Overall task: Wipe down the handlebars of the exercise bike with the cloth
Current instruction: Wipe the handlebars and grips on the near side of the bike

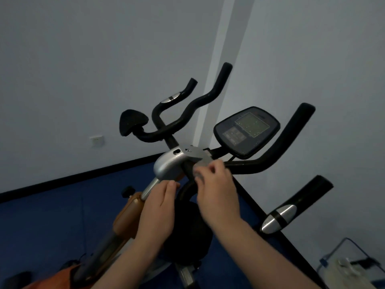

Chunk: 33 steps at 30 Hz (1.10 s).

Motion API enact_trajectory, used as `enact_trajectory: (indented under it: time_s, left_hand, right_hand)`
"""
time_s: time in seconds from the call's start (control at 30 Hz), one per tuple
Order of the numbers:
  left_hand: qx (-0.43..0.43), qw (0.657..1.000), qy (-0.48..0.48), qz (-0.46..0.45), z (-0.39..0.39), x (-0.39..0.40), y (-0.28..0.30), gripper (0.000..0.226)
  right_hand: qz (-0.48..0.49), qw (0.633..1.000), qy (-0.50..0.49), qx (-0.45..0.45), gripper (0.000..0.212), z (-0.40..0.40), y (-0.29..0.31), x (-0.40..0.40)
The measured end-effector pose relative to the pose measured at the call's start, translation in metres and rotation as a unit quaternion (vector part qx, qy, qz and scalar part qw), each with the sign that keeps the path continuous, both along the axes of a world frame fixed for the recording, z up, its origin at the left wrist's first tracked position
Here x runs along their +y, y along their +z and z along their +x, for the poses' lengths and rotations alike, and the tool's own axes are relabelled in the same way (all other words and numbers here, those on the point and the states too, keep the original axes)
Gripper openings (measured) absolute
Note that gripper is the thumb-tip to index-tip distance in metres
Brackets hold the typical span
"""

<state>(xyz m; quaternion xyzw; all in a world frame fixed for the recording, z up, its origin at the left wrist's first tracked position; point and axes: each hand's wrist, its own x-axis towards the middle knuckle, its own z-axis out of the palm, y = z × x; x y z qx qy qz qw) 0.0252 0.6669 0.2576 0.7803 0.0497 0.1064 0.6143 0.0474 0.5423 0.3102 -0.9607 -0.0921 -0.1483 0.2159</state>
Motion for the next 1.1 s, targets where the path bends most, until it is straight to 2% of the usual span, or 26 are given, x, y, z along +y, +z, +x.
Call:
enact_trajectory:
  time_s: [0.07,0.1,0.13,0.2,0.27,0.37,0.43,0.53,0.57,0.6,0.67,0.7,0.77,0.83,0.97,1.1]
  left_hand:
    - [-0.015,1.000,-0.001,-0.008,0.005,-0.001,0.010,0.020]
    - [-0.020,1.000,-0.008,-0.003,0.009,-0.002,0.014,0.017]
    - [-0.028,0.999,-0.023,0.011,0.014,-0.003,0.020,0.014]
    - [-0.044,0.996,-0.061,0.042,0.027,-0.009,0.032,0.012]
    - [-0.050,0.990,-0.114,0.073,0.043,-0.022,0.043,0.013]
    - [-0.064,0.976,-0.167,0.128,0.064,-0.050,0.055,0.016]
    - [-0.079,0.966,-0.187,0.160,0.074,-0.067,0.059,0.020]
    - [-0.087,0.956,-0.218,0.178,0.081,-0.080,0.056,0.021]
    - [-0.092,0.954,-0.225,0.173,0.081,-0.082,0.053,0.020]
    - [-0.099,0.954,-0.227,0.167,0.080,-0.082,0.051,0.020]
    - [-0.113,0.955,-0.220,0.163,0.077,-0.082,0.047,0.022]
    - [-0.116,0.955,-0.219,0.165,0.076,-0.081,0.046,0.024]
    - [-0.112,0.956,-0.219,0.162,0.075,-0.081,0.046,0.025]
    - [-0.107,0.957,-0.223,0.152,0.075,-0.080,0.047,0.025]
    - [-0.111,0.956,-0.223,0.152,0.076,-0.082,0.047,0.023]
    - [-0.110,0.957,-0.226,0.146,0.076,-0.082,0.049,0.021]
  right_hand:
    - [0.089,0.990,0.051,0.094,0.020,-0.002,0.000,-0.010]
    - [0.107,0.984,0.070,0.124,0.021,0.000,0.006,-0.020]
    - [0.097,0.986,0.068,0.118,0.020,0.004,0.013,-0.032]
    - [0.090,0.996,-0.007,0.019,0.020,0.018,0.030,-0.060]
    - [0.071,0.985,-0.125,-0.092,0.020,0.033,0.043,-0.087]
    - [-0.012,0.969,-0.218,-0.114,0.021,0.038,0.038,-0.095]
    - [-0.021,0.974,-0.204,-0.093,0.025,0.032,0.024,-0.083]
    - [0.070,0.984,-0.154,-0.046,0.024,0.027,0.042,-0.090]
    - [0.103,0.981,-0.151,-0.066,0.021,0.029,0.060,-0.099]
    - [0.111,0.974,-0.158,-0.123,0.019,0.033,0.079,-0.109]
    - [0.072,0.949,-0.183,-0.248,0.026,0.045,0.117,-0.129]
    - [0.048,0.942,-0.196,-0.270,0.030,0.054,0.130,-0.136]
    - [0.055,0.950,-0.210,-0.223,0.032,0.070,0.137,-0.143]
    - [0.130,0.948,-0.231,-0.175,0.031,0.076,0.126,-0.139]
    - [0.201,0.907,-0.295,-0.222,0.035,0.060,0.095,-0.131]
    - [0.240,0.896,-0.318,-0.196,0.020,0.060,0.113,-0.146]
